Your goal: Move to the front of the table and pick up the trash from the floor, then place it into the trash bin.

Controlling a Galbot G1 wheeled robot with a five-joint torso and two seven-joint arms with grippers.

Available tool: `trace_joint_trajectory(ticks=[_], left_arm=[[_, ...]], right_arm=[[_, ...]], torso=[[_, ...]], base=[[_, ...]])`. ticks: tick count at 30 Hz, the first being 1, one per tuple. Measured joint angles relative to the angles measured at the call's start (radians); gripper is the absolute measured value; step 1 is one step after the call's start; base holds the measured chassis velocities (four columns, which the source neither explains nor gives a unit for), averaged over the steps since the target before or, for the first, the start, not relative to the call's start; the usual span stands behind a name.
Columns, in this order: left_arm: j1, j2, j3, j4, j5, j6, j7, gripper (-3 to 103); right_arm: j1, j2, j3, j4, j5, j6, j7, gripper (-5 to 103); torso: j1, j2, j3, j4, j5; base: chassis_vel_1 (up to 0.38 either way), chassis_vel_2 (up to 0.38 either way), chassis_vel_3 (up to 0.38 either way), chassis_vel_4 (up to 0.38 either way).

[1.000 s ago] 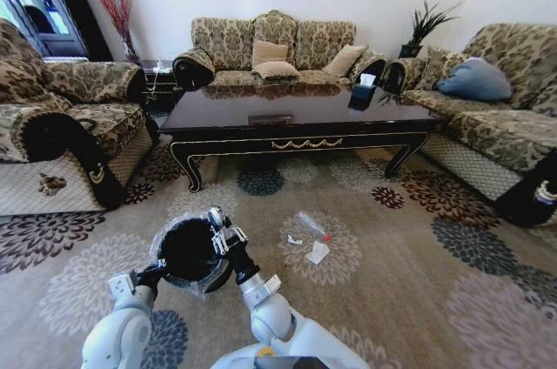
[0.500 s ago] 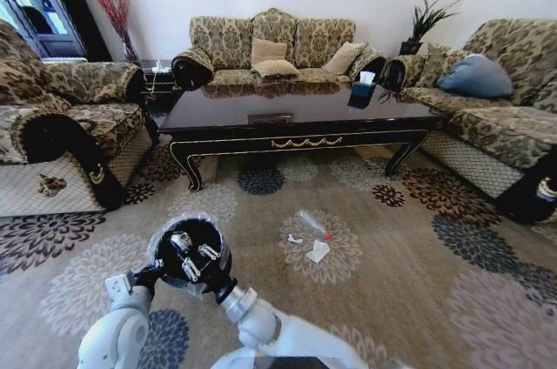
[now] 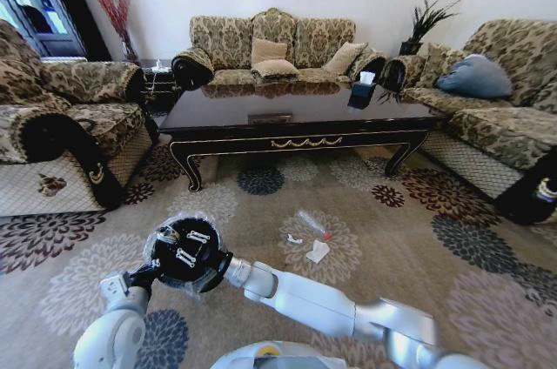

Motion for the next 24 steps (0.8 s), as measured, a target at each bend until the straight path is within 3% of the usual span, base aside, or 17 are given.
trace_joint_trajectory(ticks=[3, 4, 6, 10, 13, 16, 18, 19, 21, 24], left_arm=[[-0.003, 0.001, 0.000, 0.004, 0.000, -0.001, 0.001, 2], [-0.005, 0.002, 0.000, 0.005, 0.000, -0.001, 0.001, 2], [-0.005, 0.002, 0.000, 0.006, 0.000, -0.001, 0.001, 2], [-0.009, 0.009, 0.000, 0.012, -0.001, -0.002, 0.002, 2], [-0.010, 0.010, -0.001, 0.013, -0.001, -0.003, 0.002, 2], [-0.010, 0.009, -0.011, 0.014, -0.008, -0.003, 0.003, 2], [-0.011, 0.008, -0.016, 0.013, -0.014, -0.003, 0.003, 2], [-0.016, 0.005, -0.034, 0.010, -0.033, -0.003, 0.002, 2], [-0.028, 0.004, -0.076, 0.004, -0.079, 0.003, -0.006, 2], [-0.037, 0.007, -0.119, 0.001, -0.124, 0.007, -0.018, 2]], right_arm=[[0.006, 0.001, 0.001, -0.011, -0.005, -0.004, 0.012, 31], [0.008, 0.000, 0.003, -0.014, -0.006, -0.006, 0.015, 42], [0.009, -0.001, 0.005, -0.014, -0.007, -0.006, 0.017, 42], [0.007, -0.015, 0.021, -0.014, -0.007, -0.007, 0.020, 64], [0.002, -0.021, 0.030, -0.012, -0.002, -0.007, 0.020, 70], [-0.022, -0.029, 0.102, -0.015, 0.158, -0.041, -0.030, 85], [-0.030, -0.028, 0.131, -0.020, 0.212, -0.055, -0.041, 85], [-0.041, -0.024, 0.186, -0.033, 0.296, -0.077, -0.048, 95], [-0.052, -0.021, 0.273, -0.063, 0.372, -0.088, -0.048, 99], [-0.058, -0.021, 0.332, -0.094, 0.389, -0.080, -0.047, 100]], torso=[[0.000, 0.000, 0.000, 0.0000, 0.0000], [0.000, 0.000, 0.000, 0.0000, 0.0000], [0.000, 0.000, 0.000, 0.0000, 0.0000], [0.000, 0.000, 0.000, 0.0000, 0.0000], [0.000, 0.000, 0.000, 0.0000, 0.0000], [0.000, 0.000, 0.000, 0.0000, 0.0000], [0.000, 0.000, 0.000, 0.0000, 0.0000], [0.000, 0.000, 0.000, 0.0000, 0.0000], [0.000, 0.000, 0.000, 0.0001, -0.0002], [0.000, 0.000, 0.000, 0.0001, -0.0001]], base=[[0.000, 0.000, 0.000, 0.000], [0.000, 0.000, 0.000, 0.000], [0.000, 0.000, 0.000, 0.000], [0.000, 0.000, 0.000, 0.000], [0.000, 0.000, 0.000, 0.000], [0.000, 0.000, 0.000, 0.000], [0.000, 0.000, 0.000, 0.000], [0.000, 0.000, 0.000, 0.000], [0.000, 0.000, 0.000, 0.000], [0.000, 0.000, 0.000, 0.000]])
